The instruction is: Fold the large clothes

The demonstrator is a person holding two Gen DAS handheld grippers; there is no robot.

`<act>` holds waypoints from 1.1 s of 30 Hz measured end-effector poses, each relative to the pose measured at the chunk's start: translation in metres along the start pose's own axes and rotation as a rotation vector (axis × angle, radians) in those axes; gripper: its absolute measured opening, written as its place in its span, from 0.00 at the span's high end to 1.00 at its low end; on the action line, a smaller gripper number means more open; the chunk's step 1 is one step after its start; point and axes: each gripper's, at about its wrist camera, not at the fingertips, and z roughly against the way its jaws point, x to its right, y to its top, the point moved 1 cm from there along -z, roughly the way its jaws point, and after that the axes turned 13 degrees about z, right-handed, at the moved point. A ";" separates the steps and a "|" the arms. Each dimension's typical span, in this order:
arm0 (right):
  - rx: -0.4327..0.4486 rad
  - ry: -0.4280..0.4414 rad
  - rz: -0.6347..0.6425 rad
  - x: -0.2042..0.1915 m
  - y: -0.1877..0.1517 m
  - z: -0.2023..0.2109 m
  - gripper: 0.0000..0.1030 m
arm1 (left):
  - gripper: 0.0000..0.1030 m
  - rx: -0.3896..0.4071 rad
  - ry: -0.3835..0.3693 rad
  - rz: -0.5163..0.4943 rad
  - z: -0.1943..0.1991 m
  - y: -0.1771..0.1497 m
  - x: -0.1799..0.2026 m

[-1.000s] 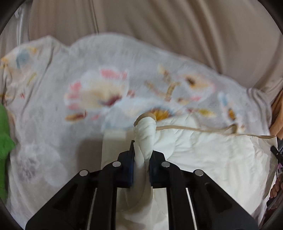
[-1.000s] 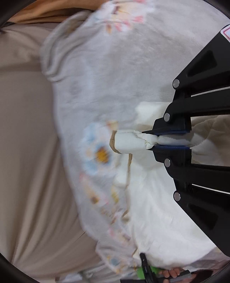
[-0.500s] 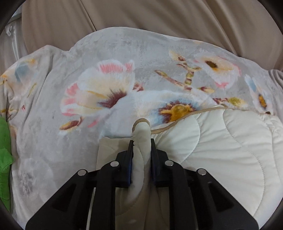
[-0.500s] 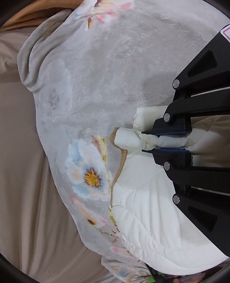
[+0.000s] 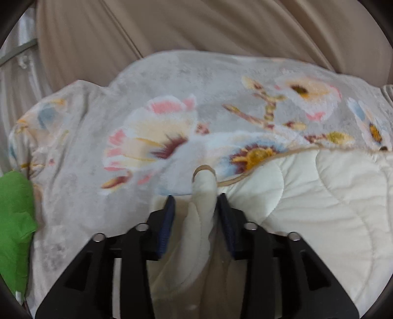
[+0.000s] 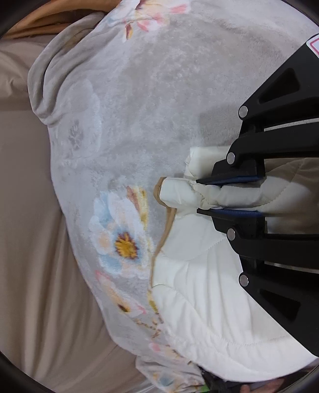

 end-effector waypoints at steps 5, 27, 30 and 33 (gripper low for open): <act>0.173 0.030 0.064 -0.037 0.000 0.096 0.76 | 0.46 0.083 -0.169 -0.003 0.097 -0.009 -0.002; 0.000 0.124 -0.087 0.008 -0.144 0.102 1.00 | 0.24 -0.087 -0.188 0.037 0.118 -0.123 -0.008; 0.004 0.056 -0.024 -0.006 -0.145 0.100 1.00 | 0.24 -0.063 -0.167 0.051 0.120 -0.129 -0.008; 0.013 -0.011 0.018 -0.016 -0.140 0.105 1.00 | 0.24 -0.043 -0.151 0.055 0.123 -0.135 -0.007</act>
